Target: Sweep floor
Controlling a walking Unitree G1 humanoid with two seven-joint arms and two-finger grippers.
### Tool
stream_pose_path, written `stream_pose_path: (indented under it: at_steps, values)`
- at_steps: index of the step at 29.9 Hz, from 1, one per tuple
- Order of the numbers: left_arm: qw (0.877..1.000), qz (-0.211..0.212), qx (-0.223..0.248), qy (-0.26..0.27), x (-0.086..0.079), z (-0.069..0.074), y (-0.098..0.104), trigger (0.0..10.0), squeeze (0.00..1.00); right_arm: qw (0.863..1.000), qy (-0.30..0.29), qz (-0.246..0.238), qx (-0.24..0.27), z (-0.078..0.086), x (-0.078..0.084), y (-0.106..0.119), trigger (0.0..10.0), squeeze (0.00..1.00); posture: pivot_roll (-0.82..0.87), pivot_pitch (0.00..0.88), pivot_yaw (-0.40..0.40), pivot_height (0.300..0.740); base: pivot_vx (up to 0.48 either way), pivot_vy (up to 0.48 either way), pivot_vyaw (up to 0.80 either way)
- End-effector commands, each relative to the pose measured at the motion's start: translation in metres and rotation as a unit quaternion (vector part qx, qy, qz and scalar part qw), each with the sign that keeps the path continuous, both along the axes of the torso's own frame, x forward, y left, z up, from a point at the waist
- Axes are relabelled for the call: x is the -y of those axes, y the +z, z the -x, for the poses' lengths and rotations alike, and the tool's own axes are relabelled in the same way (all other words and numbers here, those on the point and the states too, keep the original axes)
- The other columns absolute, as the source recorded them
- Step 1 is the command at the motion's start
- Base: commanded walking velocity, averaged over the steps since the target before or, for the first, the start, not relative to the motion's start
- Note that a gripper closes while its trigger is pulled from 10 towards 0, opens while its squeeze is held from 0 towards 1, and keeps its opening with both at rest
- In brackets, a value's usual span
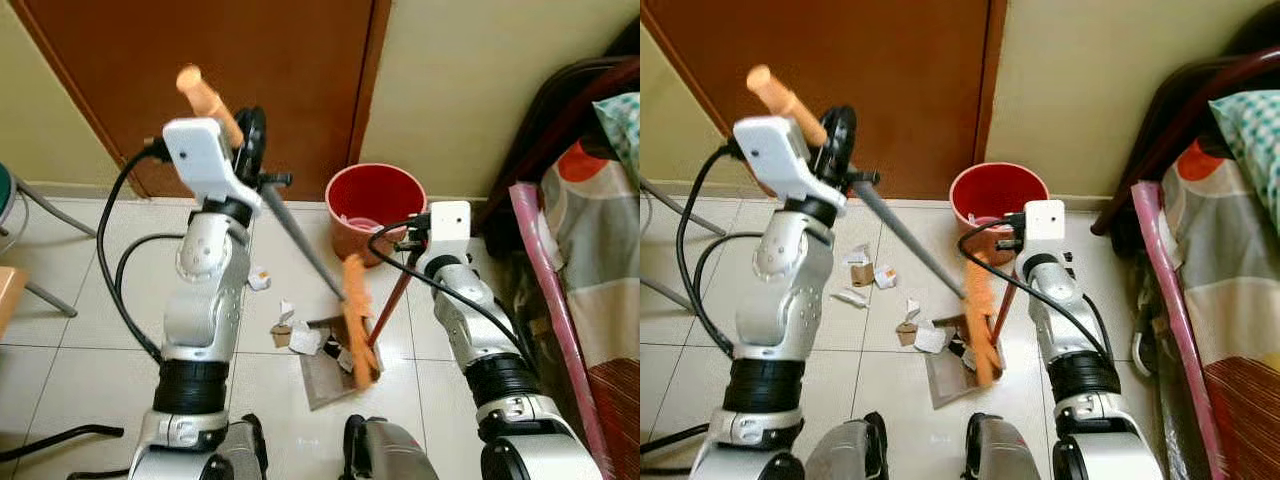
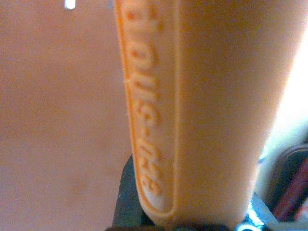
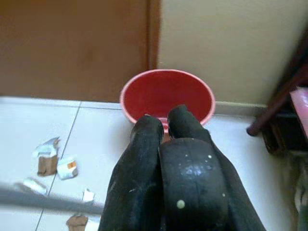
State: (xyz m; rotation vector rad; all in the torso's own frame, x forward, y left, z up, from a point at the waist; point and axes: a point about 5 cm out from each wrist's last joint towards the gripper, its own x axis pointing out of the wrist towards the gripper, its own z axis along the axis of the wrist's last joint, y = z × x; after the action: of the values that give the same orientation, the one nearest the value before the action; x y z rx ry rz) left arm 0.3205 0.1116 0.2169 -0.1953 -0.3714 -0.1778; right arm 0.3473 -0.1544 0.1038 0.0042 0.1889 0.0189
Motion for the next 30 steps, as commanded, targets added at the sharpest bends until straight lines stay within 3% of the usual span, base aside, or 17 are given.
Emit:
stream_pose_path:
  at_steps: [1, 6, 17, 24, 30]
  values:
    - [1.000, -0.017, -0.006, 0.016, -0.009, 0.002, -0.010, 10.0, 0.00, 0.999, -0.036, -0.020, -0.016, 0.003, 0.010, -0.005, 10.0, 0.00, -0.01, 0.200, -0.027, 0.740, 0.000, 0.000, 0.00]
    - [0.999, -0.023, -0.009, 0.030, -0.020, 0.005, -0.014, 10.0, 0.00, 0.998, -0.066, -0.015, -0.004, -0.002, 0.029, 0.003, 10.0, 0.00, 0.00, 0.198, -0.032, 0.740, 0.000, 0.000, 0.00]
    - [0.997, -0.045, -0.003, 0.058, -0.039, 0.003, -0.014, 10.0, 0.00, 0.997, -0.080, -0.005, 0.007, -0.004, 0.037, 0.008, 10.0, 0.00, 0.00, 0.188, -0.034, 0.740, 0.000, 0.000, 0.00]
    - [0.995, -0.057, 0.002, 0.079, -0.056, 0.002, -0.011, 10.0, 0.00, 0.995, -0.103, 0.005, 0.017, -0.004, 0.057, 0.014, 10.0, 0.00, -0.01, 0.176, -0.035, 0.740, 0.000, 0.000, 0.00]
    - [0.994, -0.067, 0.001, 0.088, -0.063, 0.001, -0.013, 10.0, 0.00, 0.994, -0.109, 0.006, 0.016, -0.003, 0.065, 0.018, 10.0, 0.00, -0.01, 0.154, -0.040, 0.740, 0.000, 0.000, 0.00]
